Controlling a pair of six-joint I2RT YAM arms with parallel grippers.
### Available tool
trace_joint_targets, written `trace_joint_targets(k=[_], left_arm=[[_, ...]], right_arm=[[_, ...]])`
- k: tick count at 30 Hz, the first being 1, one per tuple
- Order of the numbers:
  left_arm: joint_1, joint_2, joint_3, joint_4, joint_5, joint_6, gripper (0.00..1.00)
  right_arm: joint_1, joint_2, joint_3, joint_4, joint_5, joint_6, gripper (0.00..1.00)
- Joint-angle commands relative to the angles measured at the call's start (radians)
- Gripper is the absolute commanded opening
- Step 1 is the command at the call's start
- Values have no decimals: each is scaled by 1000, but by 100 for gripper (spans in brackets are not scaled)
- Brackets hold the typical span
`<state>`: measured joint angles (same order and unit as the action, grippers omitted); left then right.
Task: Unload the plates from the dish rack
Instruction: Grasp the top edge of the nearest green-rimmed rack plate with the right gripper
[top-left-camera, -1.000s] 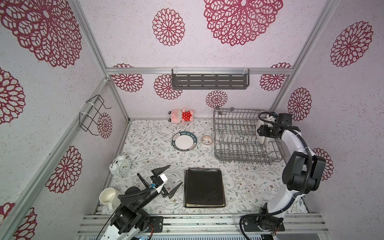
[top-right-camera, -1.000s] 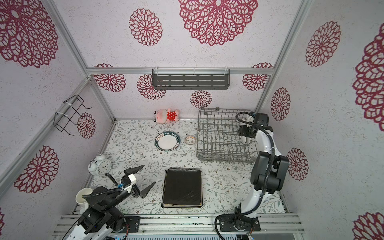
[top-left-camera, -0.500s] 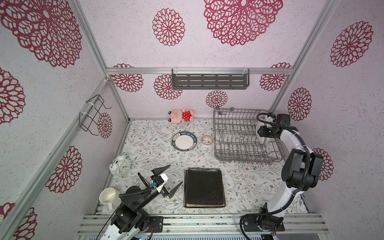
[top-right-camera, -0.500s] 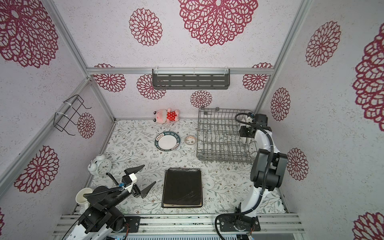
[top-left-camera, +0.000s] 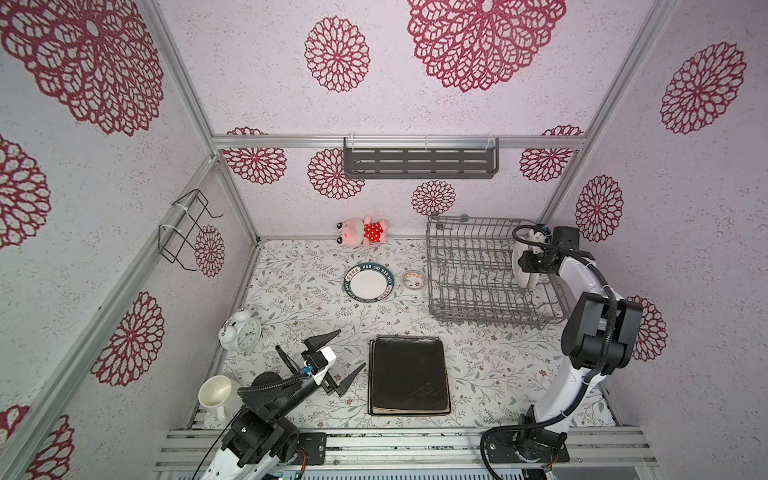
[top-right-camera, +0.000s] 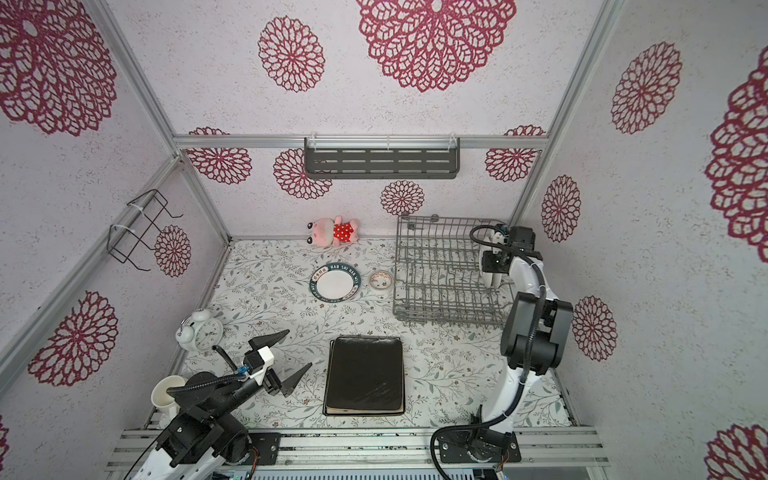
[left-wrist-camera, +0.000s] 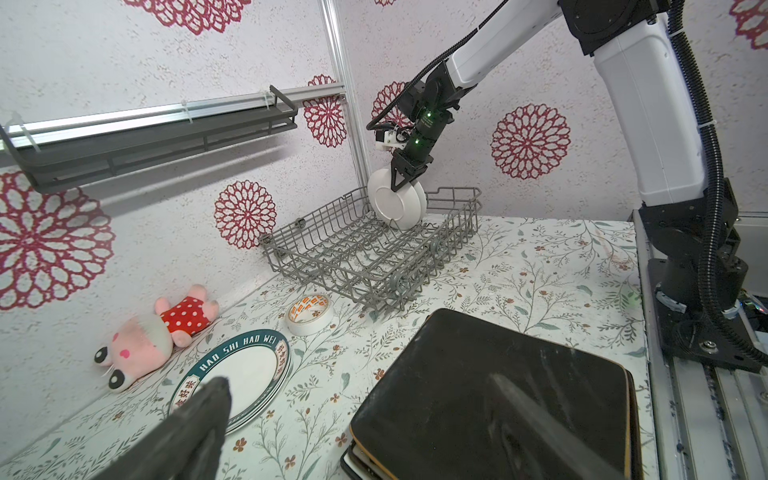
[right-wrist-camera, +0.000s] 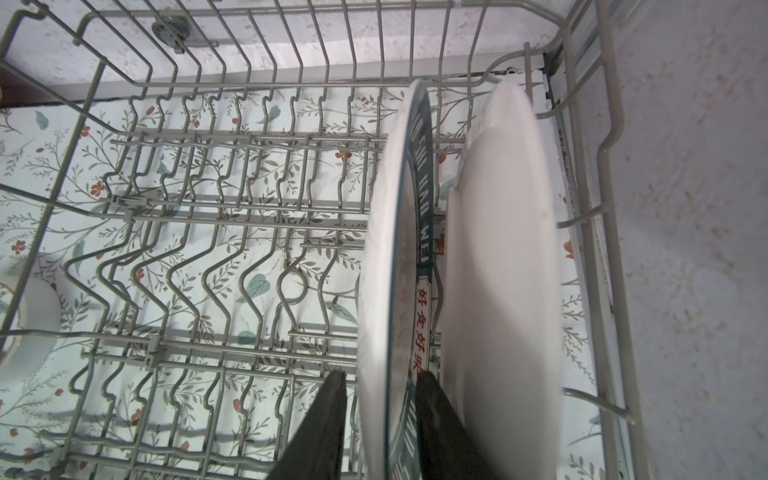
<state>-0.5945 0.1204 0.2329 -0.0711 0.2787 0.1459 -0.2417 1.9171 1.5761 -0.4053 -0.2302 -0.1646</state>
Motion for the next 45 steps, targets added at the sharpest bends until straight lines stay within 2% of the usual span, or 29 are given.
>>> trace_joint_targets(k=[1,13,32,45], left_arm=[[9,2,-8,16,4,9,97],[10,-6,-8,12,9,10,97],[10,-40,-7,4,27,10,98],[10,-53,-8,0,36,10,98]], right_arm=[[-6,-7,28,4,5,-23,28],[-8,-34,24,-11,-10,-70,23],[-10,-83,42,-41,-57,-96,8],[-20,-77,89,-92,-55,-113,4]])
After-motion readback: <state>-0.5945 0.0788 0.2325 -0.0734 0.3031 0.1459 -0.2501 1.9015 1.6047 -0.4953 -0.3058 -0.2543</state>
